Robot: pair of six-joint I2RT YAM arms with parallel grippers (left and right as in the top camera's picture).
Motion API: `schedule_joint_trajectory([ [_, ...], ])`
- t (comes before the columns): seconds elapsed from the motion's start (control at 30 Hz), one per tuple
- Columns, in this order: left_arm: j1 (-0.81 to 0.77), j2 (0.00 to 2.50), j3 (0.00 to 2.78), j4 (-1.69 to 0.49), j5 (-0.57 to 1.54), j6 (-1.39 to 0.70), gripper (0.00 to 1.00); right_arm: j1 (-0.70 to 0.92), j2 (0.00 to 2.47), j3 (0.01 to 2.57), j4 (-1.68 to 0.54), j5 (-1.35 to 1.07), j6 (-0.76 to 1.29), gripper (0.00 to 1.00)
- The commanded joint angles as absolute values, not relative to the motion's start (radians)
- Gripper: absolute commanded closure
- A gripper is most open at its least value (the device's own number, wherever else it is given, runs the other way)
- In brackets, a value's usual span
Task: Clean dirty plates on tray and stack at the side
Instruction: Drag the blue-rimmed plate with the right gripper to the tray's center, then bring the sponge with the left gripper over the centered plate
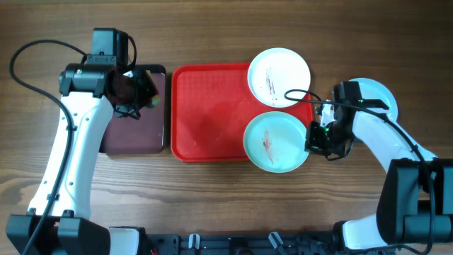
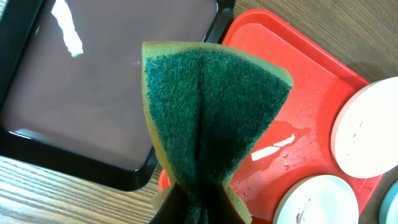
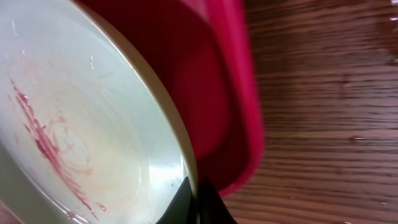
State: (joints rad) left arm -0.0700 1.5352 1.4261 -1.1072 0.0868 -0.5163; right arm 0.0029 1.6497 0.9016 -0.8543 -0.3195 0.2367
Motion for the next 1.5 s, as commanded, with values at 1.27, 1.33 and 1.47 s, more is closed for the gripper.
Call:
schedule_joint_trajectory([
  [1.27, -0.084, 1.541, 1.423, -1.077, 0.089, -0.501, 0.96, 0.457, 1.789, 0.935, -0.133, -0.184, 0.487, 0.58],
  [1.33, -0.097, 1.543, 1.423, -1.074, 0.089, -0.501, 0.96, 0.457, 1.795, 0.935, -0.107, -0.182, 0.469, 0.61],
  [1.47, -0.149, 1.560, 1.423, -1.060, 0.088, -0.501, 0.96, 0.457, 1.819, 0.935, -0.084, -0.180, 0.445, 0.66],
])
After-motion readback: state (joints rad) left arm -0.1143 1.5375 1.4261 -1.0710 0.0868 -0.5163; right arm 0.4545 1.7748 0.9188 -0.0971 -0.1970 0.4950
